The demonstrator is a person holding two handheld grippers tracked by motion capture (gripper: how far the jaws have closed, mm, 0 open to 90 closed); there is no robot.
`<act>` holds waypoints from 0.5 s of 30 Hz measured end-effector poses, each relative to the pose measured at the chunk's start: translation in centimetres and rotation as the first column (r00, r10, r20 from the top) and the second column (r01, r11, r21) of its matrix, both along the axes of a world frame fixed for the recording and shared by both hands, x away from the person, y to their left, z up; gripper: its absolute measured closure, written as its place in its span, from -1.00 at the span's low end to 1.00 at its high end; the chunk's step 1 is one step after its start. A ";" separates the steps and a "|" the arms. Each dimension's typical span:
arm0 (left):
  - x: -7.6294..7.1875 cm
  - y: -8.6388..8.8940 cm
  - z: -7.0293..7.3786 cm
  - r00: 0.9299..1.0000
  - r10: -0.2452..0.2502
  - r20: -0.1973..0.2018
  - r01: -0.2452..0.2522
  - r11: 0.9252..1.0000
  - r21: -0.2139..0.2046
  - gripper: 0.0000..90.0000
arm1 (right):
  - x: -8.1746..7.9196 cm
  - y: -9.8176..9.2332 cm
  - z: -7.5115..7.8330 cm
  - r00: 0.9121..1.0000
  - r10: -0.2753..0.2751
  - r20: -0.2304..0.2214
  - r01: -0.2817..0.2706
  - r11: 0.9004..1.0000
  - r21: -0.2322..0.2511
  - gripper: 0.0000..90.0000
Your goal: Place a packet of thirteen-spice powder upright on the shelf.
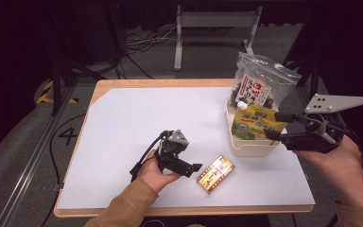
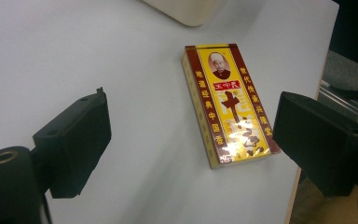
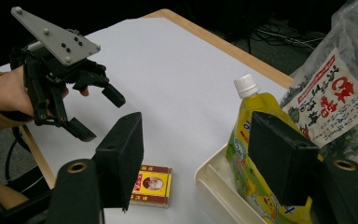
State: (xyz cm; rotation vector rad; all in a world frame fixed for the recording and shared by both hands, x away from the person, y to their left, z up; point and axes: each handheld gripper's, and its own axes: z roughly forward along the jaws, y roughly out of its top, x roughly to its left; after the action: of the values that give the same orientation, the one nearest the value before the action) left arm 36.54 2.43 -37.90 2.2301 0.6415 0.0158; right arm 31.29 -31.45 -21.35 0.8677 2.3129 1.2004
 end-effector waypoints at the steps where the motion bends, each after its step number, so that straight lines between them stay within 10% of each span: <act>1: 0.0 -0.2 -0.2 1.000 -0.005 0.001 0.005 1.000 0.002 -0.76 | -0.1 0.0 -0.1 1.000 -0.001 0.000 0.001 1.000 0.002 -0.21; 15: -0.5 -2.5 -1.9 0.998 -0.047 -0.046 0.049 0.998 0.036 -0.90 | -0.5 -0.8 -2.2 1.000 -0.023 -0.015 0.023 0.999 0.030 -0.23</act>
State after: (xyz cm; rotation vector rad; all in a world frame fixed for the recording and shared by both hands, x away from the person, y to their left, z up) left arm 36.08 -0.12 -39.78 2.2863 0.6164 -0.0473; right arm 30.79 -32.22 -23.58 0.9136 2.2955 1.2260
